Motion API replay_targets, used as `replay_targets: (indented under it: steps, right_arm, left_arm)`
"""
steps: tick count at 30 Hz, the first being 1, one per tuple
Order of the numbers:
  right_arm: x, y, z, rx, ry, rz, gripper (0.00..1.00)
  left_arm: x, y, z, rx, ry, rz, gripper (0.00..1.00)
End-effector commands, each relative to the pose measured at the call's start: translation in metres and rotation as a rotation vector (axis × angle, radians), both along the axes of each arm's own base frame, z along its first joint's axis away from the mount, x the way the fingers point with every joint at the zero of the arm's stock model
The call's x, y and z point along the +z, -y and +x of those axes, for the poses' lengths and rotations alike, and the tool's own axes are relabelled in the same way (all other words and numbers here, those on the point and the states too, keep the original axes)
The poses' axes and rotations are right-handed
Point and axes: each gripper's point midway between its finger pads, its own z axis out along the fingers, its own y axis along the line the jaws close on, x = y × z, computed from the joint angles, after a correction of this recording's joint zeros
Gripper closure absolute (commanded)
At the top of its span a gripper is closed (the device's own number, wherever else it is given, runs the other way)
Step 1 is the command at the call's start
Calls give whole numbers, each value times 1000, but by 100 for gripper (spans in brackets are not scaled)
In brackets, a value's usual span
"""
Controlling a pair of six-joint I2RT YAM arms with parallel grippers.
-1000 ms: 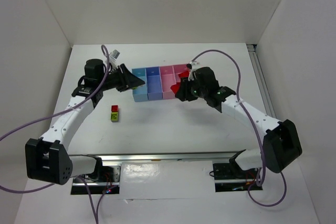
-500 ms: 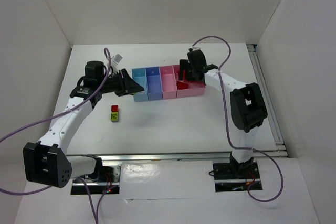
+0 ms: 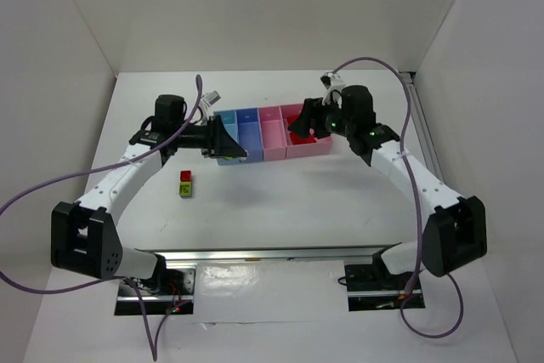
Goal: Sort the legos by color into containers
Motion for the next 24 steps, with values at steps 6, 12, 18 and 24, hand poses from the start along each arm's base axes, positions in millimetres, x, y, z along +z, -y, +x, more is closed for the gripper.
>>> replay_targets:
  steps: [6,12,18,24]
  right_arm:
    - [38,-58,-86,453,60,229,24]
    - [1,-40,-68,164,-39,106,24]
    - [-27,32,-51,-246,-72,-69,24]
    - [-36,71,-58,-399,-66,-127,23]
  left_arm:
    - [30,21,1,-94,115,-95,100]
    - [-10,19,24,143,30,138,100]
    - [-85,15,7,227,-70,452,100]
    - [-130,37,-9,263,-78,600,100]
